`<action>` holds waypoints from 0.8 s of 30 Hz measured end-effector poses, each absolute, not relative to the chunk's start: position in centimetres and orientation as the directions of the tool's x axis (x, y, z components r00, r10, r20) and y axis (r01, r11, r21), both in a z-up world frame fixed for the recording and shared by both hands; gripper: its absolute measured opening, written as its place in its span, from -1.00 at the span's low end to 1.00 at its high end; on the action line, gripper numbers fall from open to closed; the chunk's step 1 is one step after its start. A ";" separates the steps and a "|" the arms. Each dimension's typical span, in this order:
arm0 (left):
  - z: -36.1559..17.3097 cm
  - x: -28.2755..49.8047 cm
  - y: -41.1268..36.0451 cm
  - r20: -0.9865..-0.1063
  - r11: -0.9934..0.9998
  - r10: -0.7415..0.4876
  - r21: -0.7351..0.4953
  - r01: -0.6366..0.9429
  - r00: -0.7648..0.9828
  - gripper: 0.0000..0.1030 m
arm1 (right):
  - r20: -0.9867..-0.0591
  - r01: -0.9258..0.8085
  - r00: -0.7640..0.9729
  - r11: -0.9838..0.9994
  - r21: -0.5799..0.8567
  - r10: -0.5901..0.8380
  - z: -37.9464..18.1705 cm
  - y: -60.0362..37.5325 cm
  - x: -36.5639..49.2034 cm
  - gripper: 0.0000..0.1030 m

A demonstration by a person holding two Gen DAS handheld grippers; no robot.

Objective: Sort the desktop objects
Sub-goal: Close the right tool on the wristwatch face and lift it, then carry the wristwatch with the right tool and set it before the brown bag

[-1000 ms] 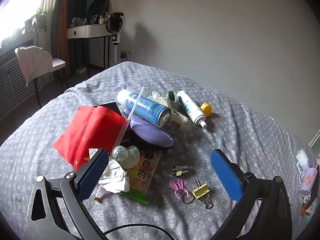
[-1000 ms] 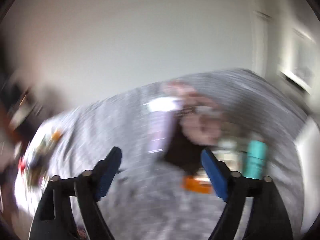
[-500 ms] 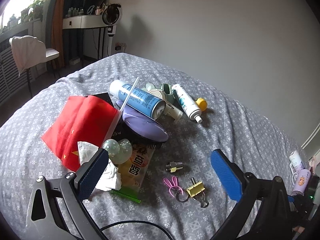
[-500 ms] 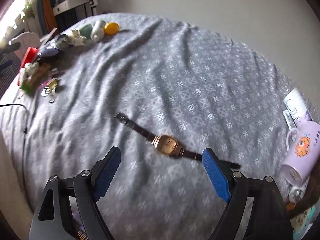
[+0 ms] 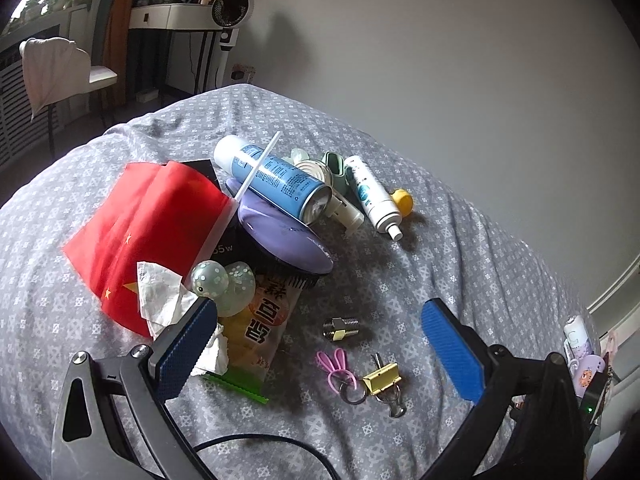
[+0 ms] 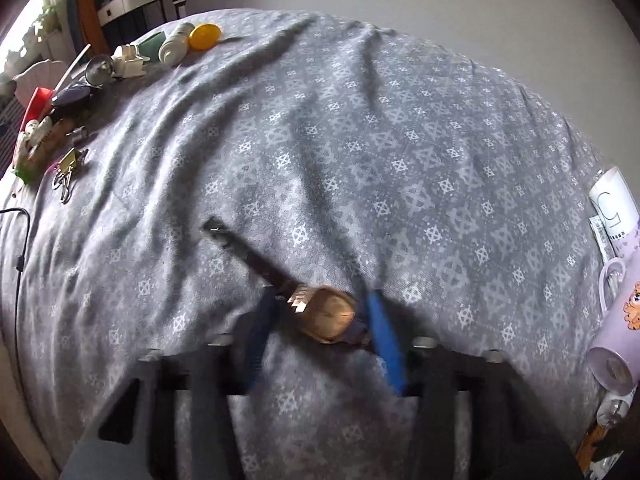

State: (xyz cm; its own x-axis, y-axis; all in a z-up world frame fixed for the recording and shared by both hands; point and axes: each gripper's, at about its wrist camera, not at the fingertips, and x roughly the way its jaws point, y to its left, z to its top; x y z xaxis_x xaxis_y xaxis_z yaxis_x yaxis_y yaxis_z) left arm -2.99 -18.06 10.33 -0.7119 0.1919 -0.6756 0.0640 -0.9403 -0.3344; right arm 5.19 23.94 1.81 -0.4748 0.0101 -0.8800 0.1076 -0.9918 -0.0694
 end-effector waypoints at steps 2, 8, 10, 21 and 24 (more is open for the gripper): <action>10.5 -2.8 -18.3 -0.672 -0.937 0.188 -0.341 0.075 -0.716 0.99 | -0.878 0.100 -0.478 -0.992 -0.078 0.021 2.0 23.9 5.9 -0.45; 10.8 -2.4 -18.8 -0.672 -0.935 0.167 -0.341 0.101 -0.721 0.99 | -0.856 0.011 -0.517 -0.999 -0.037 0.026 3.8 24.8 9.1 -0.45; 11.0 -2.2 -18.8 -0.670 -0.936 0.162 -0.338 0.103 -0.724 0.99 | -0.837 -0.021 -0.545 -0.999 -0.043 0.048 5.2 25.3 10.8 -0.45; 11.7 -1.9 -18.2 -0.669 -0.943 0.154 -0.320 0.094 -0.727 0.99 | -0.760 -0.304 -0.554 -0.933 -0.195 0.339 13.1 35.6 20.6 -0.45; 11.6 -1.9 -18.5 -0.674 -0.940 0.149 -0.324 0.108 -0.724 0.99 | -0.786 -0.400 -0.489 -0.898 -0.183 0.378 12.3 39.9 21.5 -0.45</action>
